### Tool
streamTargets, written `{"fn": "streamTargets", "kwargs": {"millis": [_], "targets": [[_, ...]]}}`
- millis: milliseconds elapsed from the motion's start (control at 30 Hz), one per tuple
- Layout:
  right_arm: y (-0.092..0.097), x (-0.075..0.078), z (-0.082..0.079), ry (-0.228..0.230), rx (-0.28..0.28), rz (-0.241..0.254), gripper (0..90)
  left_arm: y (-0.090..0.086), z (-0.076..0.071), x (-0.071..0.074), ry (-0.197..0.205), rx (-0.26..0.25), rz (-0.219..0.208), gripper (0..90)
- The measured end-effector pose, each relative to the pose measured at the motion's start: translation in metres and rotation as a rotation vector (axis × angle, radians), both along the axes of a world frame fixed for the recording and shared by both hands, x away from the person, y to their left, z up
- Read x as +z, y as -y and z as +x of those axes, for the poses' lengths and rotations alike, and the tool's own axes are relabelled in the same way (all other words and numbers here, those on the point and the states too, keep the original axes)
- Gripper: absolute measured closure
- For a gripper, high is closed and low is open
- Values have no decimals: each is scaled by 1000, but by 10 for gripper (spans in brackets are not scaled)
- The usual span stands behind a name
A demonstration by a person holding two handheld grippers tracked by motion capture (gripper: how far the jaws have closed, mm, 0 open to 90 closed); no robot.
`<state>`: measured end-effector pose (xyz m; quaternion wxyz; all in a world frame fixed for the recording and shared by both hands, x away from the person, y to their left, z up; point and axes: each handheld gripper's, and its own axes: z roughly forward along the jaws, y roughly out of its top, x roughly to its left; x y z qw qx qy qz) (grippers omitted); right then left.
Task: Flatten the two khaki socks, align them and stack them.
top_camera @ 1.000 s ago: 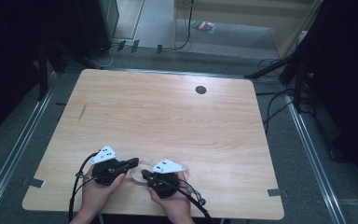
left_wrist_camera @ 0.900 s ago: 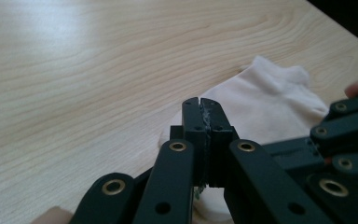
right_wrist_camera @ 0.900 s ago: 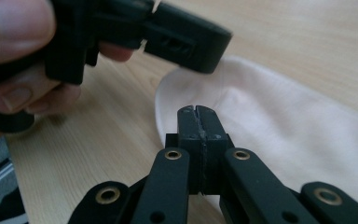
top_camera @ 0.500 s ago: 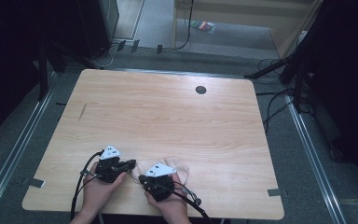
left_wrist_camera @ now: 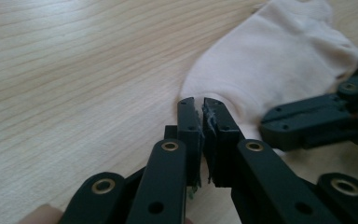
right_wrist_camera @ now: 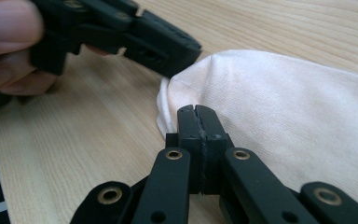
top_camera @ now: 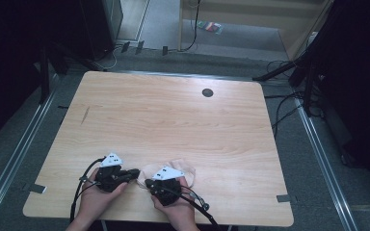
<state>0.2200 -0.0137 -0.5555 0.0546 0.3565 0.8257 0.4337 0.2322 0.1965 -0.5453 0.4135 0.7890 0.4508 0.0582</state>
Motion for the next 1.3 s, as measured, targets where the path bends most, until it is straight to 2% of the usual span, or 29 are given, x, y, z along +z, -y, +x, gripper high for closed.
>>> {"fn": "streamTargets", "kwargs": {"millis": [133, 267, 433, 567, 633, 733, 833, 1033, 1167, 1200, 1300], "targets": [[2, 0, 2, -2, -21, 4, 900, 1, -7, 4, -1, -39, -29, 832], [3, 0, 3, -3, -34, 3, 900, 8, -8, -1, -23, -58, 47, 836], [8, 0, 6, -4, -69, 3, 900, 5, -7, -1, -21, -38, 59, 844], [11, 0, 9, -22, -67, 24, 900, 3, -5, -1, -16, -15, 33, 821], [13, 0, 8, -22, -65, 39, 864, 3, -5, 1, 7, -3, 3, 810], [21, 5, 7, -5, -81, 77, 833, 1, -6, 4, 50, 4, -17, 798], [33, 13, 9, 20, -107, 91, 811, -3, -6, 5, 90, 14, -30, 778], [70, 29, 19, 76, -205, 107, 778, -15, -6, 7, 191, 82, -92, 613], [102, 40, 26, 102, -280, 126, 760, -27, -2, 5, 205, 133, -128, 538], [109, 42, 28, 111, -300, 124, 757, -29, -1, 5, 206, 142, -135, 535], [128, 45, 31, 99, -338, 124, 748, -32, -2, 6, 210, 143, -164, 570]]}}
